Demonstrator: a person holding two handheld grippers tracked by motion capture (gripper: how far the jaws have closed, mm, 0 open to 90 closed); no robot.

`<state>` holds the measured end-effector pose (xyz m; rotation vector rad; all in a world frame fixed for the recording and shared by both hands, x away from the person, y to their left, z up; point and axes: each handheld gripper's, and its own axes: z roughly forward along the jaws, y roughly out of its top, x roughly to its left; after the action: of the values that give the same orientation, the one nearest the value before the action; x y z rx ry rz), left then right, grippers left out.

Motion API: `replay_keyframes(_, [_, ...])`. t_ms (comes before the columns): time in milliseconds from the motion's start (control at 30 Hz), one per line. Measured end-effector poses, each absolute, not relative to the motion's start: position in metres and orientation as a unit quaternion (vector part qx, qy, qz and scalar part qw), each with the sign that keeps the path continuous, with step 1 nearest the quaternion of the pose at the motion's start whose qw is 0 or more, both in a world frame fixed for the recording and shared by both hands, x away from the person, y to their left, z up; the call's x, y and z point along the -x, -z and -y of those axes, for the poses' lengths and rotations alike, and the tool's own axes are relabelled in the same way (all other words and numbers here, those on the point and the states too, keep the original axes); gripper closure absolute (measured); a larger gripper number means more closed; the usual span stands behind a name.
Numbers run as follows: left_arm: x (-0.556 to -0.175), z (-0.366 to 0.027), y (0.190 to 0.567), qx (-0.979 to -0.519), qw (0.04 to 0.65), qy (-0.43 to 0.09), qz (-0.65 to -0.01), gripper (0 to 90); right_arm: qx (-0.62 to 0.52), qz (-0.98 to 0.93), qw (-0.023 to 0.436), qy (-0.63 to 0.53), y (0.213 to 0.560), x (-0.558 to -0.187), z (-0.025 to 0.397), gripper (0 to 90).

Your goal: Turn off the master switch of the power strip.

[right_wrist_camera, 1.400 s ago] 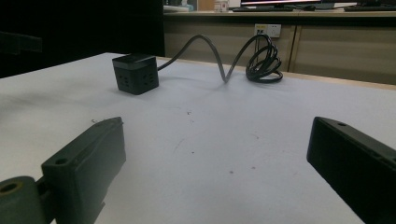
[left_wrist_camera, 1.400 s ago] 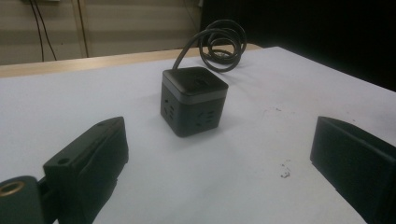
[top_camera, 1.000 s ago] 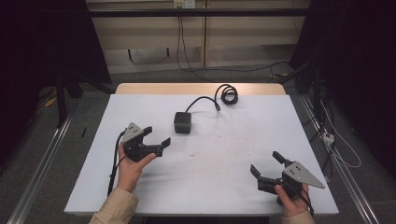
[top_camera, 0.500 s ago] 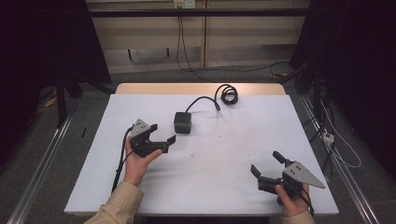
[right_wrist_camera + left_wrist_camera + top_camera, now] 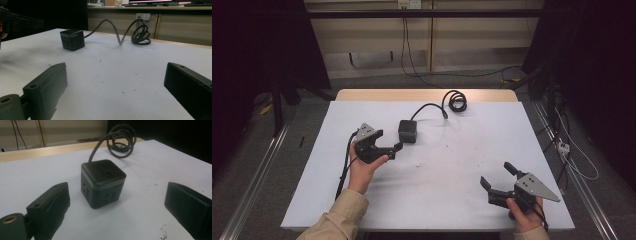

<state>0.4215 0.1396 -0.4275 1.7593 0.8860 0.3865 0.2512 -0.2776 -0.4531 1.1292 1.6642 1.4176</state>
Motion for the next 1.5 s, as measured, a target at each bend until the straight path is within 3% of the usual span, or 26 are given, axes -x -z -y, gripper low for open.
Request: replay_keyframes(1500, [-0.442, -0.126, 0.441, -0.747, 0.524, -0.149, -0.382, 6.1, -0.436, -0.636, 0.329, -0.545, 0.455, -0.252, 0.279, 4.9])
